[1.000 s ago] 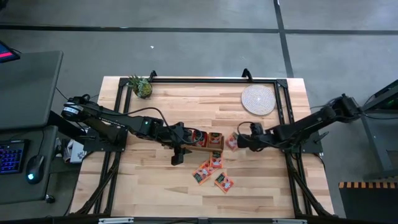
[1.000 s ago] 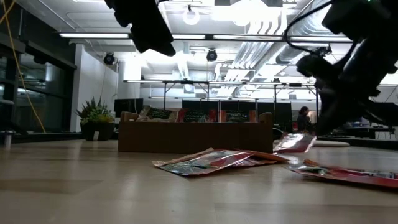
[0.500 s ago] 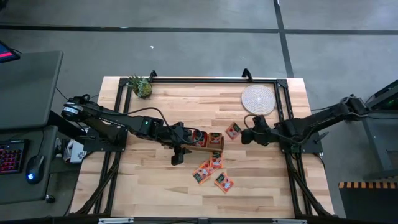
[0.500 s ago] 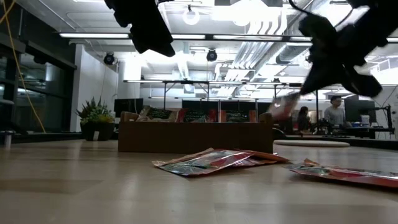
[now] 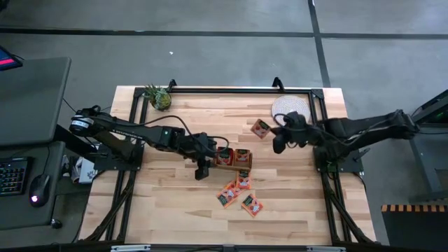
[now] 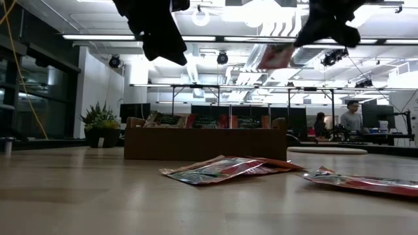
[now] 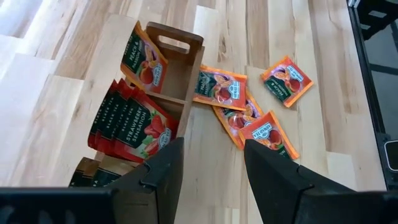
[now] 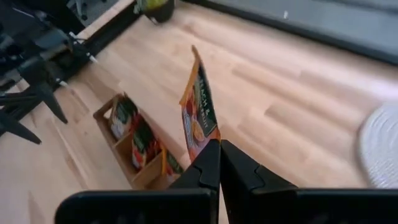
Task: Pick & Place Tea
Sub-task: Put the orange tea bag into the right section of the brown wooden organizer
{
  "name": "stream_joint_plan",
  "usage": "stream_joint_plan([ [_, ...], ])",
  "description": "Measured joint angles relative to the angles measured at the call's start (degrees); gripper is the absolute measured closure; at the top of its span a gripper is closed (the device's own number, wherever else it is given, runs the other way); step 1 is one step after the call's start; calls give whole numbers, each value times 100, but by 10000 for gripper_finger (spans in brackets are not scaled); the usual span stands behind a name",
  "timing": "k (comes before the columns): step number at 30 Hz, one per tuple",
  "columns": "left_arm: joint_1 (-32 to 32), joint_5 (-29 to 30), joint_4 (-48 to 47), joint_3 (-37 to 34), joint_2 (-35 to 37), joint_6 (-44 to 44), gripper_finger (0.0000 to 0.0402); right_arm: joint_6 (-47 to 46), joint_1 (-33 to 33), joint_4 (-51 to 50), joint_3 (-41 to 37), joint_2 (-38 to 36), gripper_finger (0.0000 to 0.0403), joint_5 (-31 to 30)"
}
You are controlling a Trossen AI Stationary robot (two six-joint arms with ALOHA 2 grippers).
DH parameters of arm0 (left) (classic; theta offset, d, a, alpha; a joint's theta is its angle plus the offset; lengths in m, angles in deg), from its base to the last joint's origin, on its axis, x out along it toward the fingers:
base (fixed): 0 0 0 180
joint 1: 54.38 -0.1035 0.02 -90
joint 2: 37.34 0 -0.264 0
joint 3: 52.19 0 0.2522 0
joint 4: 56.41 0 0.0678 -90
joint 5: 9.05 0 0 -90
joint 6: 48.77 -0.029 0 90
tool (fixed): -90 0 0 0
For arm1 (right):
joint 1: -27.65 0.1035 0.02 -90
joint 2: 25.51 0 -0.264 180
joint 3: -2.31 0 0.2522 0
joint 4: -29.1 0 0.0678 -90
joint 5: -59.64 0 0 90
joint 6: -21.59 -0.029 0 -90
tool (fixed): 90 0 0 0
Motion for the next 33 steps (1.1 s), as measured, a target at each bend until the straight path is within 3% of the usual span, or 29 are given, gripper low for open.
stream_joint_plan([
  [9,0,43,3,0,0,-12,234,1603,-237,-147,895,98,403,-17],
  [17,-2,60,12,0,0,-13,234,2878,-239,-139,1488,864,403,255],
  [24,-1,71,12,0,0,-12,234,3136,-138,86,1630,1629,403,419],
  [33,0,74,9,0,0,-12,234,2763,164,89,1630,2330,403,401],
])
